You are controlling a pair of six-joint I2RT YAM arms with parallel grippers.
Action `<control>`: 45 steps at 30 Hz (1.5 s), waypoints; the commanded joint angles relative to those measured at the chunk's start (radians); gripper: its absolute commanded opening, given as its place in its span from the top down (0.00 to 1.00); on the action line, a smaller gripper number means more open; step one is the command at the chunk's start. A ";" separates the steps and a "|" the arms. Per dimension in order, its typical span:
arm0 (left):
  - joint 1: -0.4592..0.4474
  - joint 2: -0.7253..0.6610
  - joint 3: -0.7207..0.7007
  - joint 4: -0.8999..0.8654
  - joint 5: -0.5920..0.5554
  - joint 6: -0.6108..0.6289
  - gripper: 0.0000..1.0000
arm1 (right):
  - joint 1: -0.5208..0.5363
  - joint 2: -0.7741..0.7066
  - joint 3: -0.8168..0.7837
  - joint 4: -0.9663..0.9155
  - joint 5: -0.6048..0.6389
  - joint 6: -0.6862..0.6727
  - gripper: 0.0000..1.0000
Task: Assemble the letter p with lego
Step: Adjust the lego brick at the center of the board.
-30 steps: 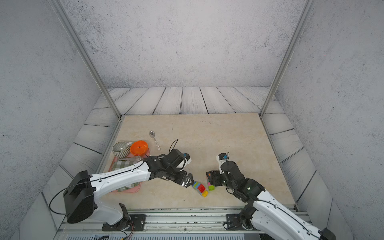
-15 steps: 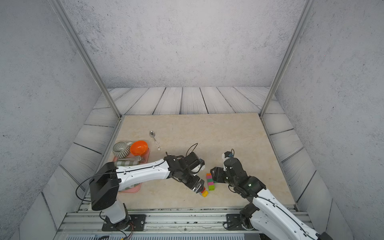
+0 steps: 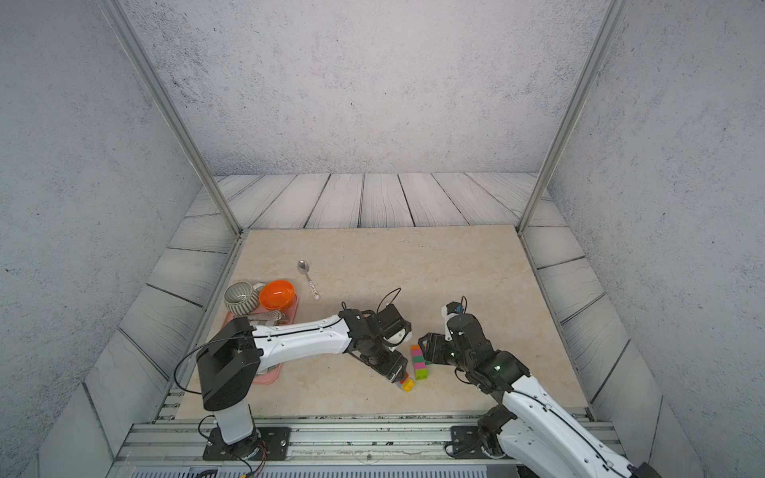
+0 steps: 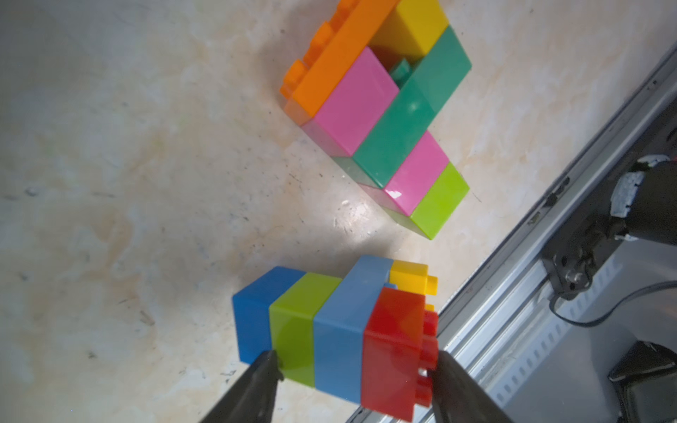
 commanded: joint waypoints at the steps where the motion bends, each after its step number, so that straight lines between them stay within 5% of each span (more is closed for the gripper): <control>1: 0.017 0.017 0.000 0.017 0.017 -0.007 0.38 | -0.006 -0.005 -0.009 -0.002 -0.014 0.000 0.35; 7: 0.064 -0.016 -0.084 0.113 0.091 -0.048 0.47 | -0.009 -0.002 -0.007 -0.002 -0.023 -0.003 0.36; 23: 0.206 -0.110 -0.318 0.341 0.205 -0.157 0.49 | -0.011 0.019 0.014 0.000 -0.044 -0.004 0.36; 45: 0.328 -0.233 -0.540 0.507 0.217 -0.270 0.50 | -0.012 0.054 0.040 0.012 -0.079 -0.004 0.36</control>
